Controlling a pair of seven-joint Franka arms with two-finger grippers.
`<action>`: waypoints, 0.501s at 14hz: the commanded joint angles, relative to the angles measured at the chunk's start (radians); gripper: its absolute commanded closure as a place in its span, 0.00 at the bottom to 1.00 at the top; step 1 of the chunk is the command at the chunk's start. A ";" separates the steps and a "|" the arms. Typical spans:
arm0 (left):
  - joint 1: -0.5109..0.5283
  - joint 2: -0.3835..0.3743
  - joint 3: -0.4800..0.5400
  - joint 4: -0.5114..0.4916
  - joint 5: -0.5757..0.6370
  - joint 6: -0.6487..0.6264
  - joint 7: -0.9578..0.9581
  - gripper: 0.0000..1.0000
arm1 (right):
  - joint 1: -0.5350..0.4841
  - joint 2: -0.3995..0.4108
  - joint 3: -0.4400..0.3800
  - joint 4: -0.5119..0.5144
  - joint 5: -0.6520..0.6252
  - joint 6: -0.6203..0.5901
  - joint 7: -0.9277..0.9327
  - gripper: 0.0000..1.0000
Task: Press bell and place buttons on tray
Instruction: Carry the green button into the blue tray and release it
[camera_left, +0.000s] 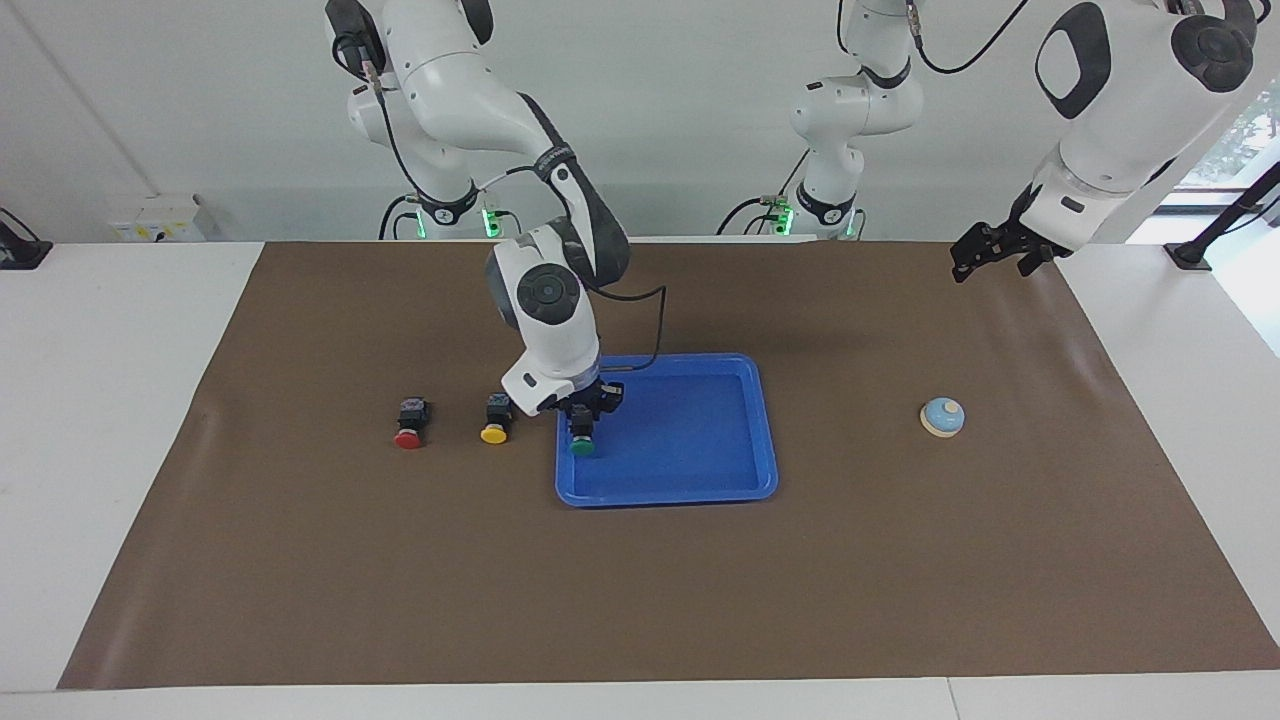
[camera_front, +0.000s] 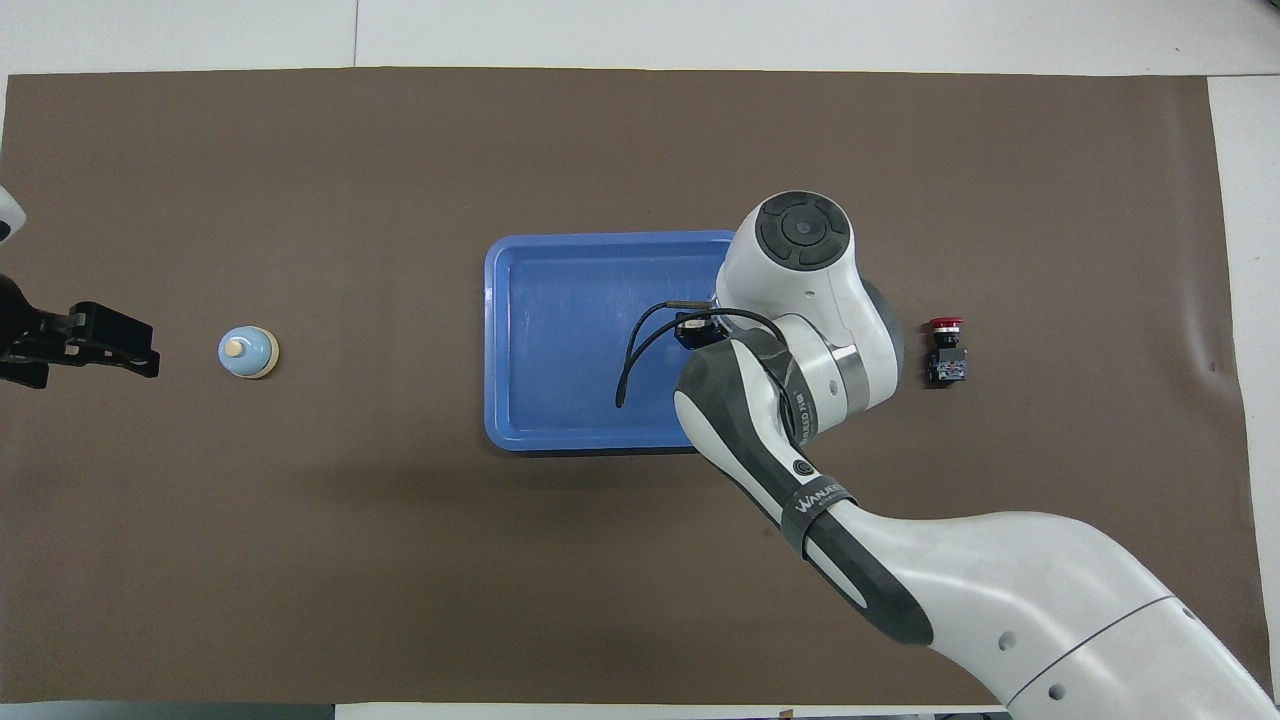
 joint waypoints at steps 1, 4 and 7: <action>-0.002 -0.009 0.005 0.005 -0.009 -0.019 -0.011 0.00 | 0.017 -0.042 0.002 -0.074 0.015 0.051 0.018 0.76; -0.002 -0.009 0.005 0.005 -0.009 -0.019 -0.011 0.00 | 0.020 -0.046 0.002 -0.094 0.015 0.064 0.018 0.74; -0.002 -0.009 0.005 0.005 -0.009 -0.019 -0.011 0.00 | 0.022 -0.045 0.002 -0.087 0.013 0.053 0.019 0.00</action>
